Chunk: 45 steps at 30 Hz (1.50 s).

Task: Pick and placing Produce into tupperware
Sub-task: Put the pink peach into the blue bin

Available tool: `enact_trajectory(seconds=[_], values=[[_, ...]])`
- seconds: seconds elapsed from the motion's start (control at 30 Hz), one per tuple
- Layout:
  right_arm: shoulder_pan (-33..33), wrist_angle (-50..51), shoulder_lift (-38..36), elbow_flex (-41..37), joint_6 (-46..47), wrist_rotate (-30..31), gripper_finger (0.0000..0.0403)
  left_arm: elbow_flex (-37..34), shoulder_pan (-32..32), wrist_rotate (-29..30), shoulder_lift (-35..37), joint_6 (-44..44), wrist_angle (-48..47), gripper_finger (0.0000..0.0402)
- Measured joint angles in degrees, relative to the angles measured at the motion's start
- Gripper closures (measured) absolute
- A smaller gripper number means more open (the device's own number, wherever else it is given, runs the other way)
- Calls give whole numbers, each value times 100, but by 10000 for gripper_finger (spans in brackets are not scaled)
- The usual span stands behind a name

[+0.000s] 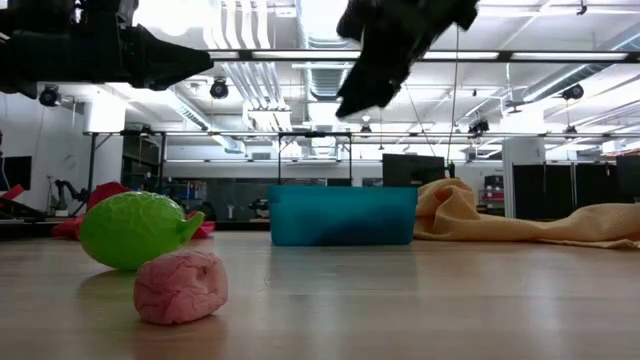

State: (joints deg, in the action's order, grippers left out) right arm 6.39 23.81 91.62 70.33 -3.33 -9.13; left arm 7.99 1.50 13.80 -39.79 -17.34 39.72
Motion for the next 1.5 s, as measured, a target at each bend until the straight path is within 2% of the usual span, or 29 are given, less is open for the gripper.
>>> enact_trajectory(seconds=[0.13, 0.33, 0.43, 0.57, 0.7, 0.9, 1.07, 1.27, 1.5], values=[[-754, -35, -73, -7, 471, 63, 117, 0, 0, 4, 23, -2, 9, 212], [-2059, -217, 217, -12, 964, 1050, 118, -2, 0, 12, 26, -4, 7, 212], [-2596, -764, 480, -14, 1150, 1447, 117, -4, 0, 13, 24, -4, 15, 212], [-3069, -1830, 1033, -16, 1196, 1526, 119, -11, 2, 13, 49, 2, 24, 212], [-3232, -2590, 1635, 28, 1307, 1539, 122, -11, 2, 13, 59, 7, 11, 212], [-3237, -2656, 2556, 535, 1535, 1509, 122, -15, 4, 13, 51, 14, 10, 212], [-3269, -2655, 3245, 1075, 1575, 1117, 131, -15, 4, 13, 50, 39, -4, 212], [-3338, -2563, 3585, 1399, 1689, 1025, 145, -31, 4, 13, 49, 39, 10, 212], [-3407, -2506, 3707, 1340, 1667, 1019, 154, -63, 4, 13, 50, 42, 19, 212]])
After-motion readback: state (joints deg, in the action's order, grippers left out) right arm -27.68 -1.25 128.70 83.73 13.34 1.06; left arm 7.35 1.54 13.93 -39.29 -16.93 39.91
